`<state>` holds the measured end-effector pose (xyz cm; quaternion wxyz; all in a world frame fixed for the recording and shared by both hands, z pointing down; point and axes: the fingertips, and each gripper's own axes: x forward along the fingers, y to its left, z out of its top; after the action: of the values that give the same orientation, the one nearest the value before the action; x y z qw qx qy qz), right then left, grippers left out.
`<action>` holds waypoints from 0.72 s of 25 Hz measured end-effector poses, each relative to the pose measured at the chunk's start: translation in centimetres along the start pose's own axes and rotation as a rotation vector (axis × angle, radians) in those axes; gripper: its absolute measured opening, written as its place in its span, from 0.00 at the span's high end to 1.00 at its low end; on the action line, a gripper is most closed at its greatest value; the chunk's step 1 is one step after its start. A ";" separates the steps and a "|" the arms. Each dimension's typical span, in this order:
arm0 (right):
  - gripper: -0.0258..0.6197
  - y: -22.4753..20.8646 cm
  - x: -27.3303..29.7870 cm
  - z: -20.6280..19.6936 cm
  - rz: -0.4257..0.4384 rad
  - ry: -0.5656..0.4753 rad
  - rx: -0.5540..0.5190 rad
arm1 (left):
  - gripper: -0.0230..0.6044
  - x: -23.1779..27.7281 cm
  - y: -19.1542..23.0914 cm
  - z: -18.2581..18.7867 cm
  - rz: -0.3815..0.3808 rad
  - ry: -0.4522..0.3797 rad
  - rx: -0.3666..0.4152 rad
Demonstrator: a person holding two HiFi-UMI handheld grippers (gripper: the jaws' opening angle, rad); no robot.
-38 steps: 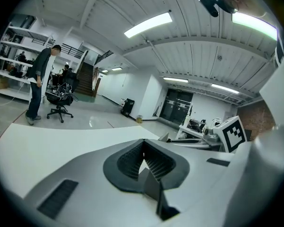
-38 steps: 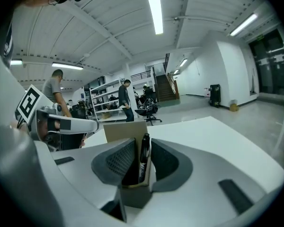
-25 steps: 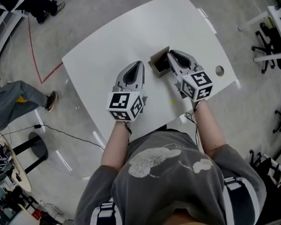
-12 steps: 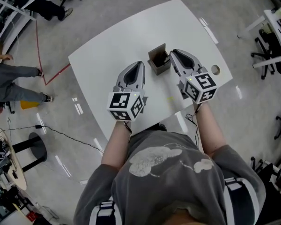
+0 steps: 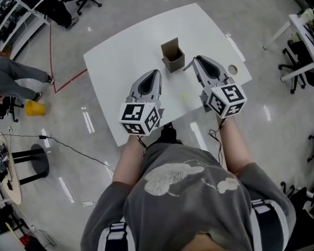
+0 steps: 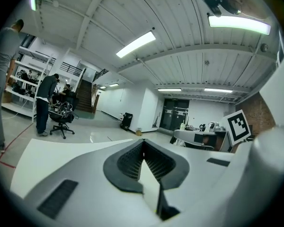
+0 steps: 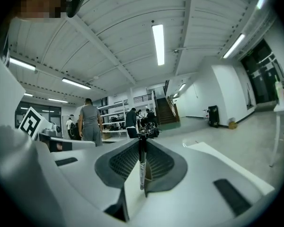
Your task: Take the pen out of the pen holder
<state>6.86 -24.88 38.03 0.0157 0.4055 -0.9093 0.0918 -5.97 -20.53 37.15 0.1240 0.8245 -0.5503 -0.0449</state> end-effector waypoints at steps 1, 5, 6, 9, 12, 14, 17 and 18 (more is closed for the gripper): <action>0.88 0.4 -0.9 0.0 0.003 -0.002 0.003 | 0.95 -0.8 -0.7 0.0 0.000 -0.001 0.002; 0.88 2.0 -4.2 -0.3 0.017 -0.003 0.015 | 0.95 -3.5 -3.3 -0.2 0.000 -0.004 -0.006; 0.88 2.4 -5.0 -0.5 0.019 -0.003 0.018 | 0.95 -4.2 -3.8 -0.2 -0.001 -0.006 -0.009; 0.88 3.8 -6.9 -1.1 0.023 -0.004 0.030 | 0.95 -5.9 -5.2 -0.1 -0.008 -0.010 -0.002; 0.88 4.8 -8.4 -1.6 0.026 -0.011 0.044 | 0.95 -7.2 -6.2 -0.4 -0.017 -0.008 0.005; 0.88 5.4 -9.1 -1.9 0.027 -0.013 0.051 | 0.95 -7.9 -6.5 -0.7 -0.021 -0.003 0.001; 0.88 6.5 -9.8 -2.0 0.032 -0.009 0.046 | 0.95 -8.7 -6.8 -0.7 -0.029 -0.004 0.002; 0.88 6.9 -9.9 -2.1 0.033 -0.007 0.042 | 0.95 -8.9 -6.9 -0.7 -0.032 -0.004 0.002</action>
<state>8.34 -12.71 37.97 0.0024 0.3908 -0.9139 0.1097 -3.13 -9.71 35.48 0.1212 0.8333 -0.5372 -0.0482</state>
